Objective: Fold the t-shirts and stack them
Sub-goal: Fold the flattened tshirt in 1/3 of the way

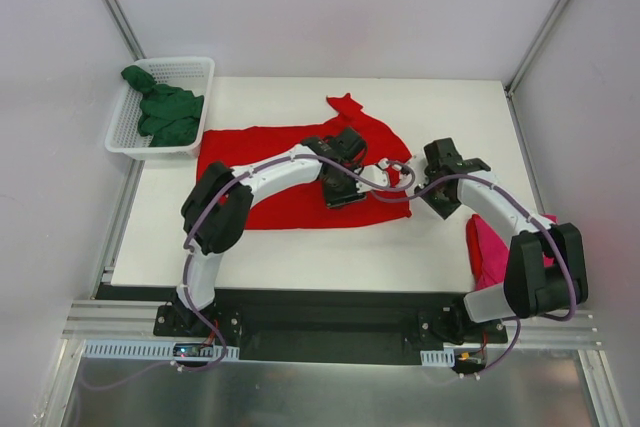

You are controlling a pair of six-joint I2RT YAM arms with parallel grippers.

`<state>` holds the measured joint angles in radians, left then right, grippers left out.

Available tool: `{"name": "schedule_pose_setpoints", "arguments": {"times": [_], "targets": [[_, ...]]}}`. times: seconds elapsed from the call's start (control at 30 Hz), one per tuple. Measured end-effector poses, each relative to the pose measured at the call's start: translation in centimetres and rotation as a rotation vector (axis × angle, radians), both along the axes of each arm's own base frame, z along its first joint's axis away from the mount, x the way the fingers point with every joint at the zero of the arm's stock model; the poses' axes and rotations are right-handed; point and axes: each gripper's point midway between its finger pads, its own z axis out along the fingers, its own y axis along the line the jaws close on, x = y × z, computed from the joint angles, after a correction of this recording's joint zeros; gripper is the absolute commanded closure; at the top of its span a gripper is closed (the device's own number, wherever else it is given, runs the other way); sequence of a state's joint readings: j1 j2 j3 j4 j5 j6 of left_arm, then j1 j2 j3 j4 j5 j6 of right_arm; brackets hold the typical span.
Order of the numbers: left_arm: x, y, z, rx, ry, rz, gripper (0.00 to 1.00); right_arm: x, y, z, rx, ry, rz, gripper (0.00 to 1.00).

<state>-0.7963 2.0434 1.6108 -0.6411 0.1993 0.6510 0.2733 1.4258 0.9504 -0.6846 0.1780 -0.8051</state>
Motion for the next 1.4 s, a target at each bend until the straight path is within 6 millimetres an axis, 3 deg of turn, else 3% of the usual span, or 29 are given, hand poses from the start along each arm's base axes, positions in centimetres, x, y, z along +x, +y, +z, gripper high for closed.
{"name": "schedule_pose_setpoints", "arguments": {"times": [0.4, 0.53, 0.6, 0.77, 0.83, 0.87, 1.03, 1.23, 1.4], "targets": [[-1.0, 1.7, 0.5, -0.013, -0.026, 0.019, 0.61, 2.1, -0.7, 0.3, -0.057, -0.065, 0.039, 0.74], [-0.6, 3.4, 1.1, 0.002, -0.045, 0.056, 0.61, 2.1, -3.0, -0.2, -0.109, -0.043, -0.025, 0.74], [-1.0, 5.2, 0.9, 0.049, -0.041, 0.075, 0.61, 2.5, -4.3, -0.1, -0.128, -0.047, -0.074, 0.74], [-1.8, 7.7, -0.2, 0.132, -0.008, 0.099, 0.61, 3.8, -5.0, 1.0, -0.11, -0.085, -0.141, 0.7], [-1.8, 7.8, -0.2, 0.135, -0.007, 0.099, 0.61, 4.0, -4.5, 1.7, -0.07, -0.083, -0.158, 0.67], [-1.7, 7.9, -0.1, 0.137, -0.01, 0.099, 0.61, 4.0, -4.1, 2.0, -0.037, -0.076, -0.169, 0.6], [-1.0, 8.3, 0.1, 0.145, -0.028, 0.108, 0.62, 3.2, -0.6, 2.8, 0.254, 0.055, -0.25, 0.56], [-0.7, 8.6, 0.2, 0.15, -0.035, 0.108, 0.61, -0.5, 4.4, 1.3, 0.658, 0.403, -0.406, 0.56], [-0.5, 8.8, 0.2, 0.16, -0.045, 0.108, 0.61, -2.8, 7.8, 1.0, 0.874, 0.603, -0.48, 0.56]]}}
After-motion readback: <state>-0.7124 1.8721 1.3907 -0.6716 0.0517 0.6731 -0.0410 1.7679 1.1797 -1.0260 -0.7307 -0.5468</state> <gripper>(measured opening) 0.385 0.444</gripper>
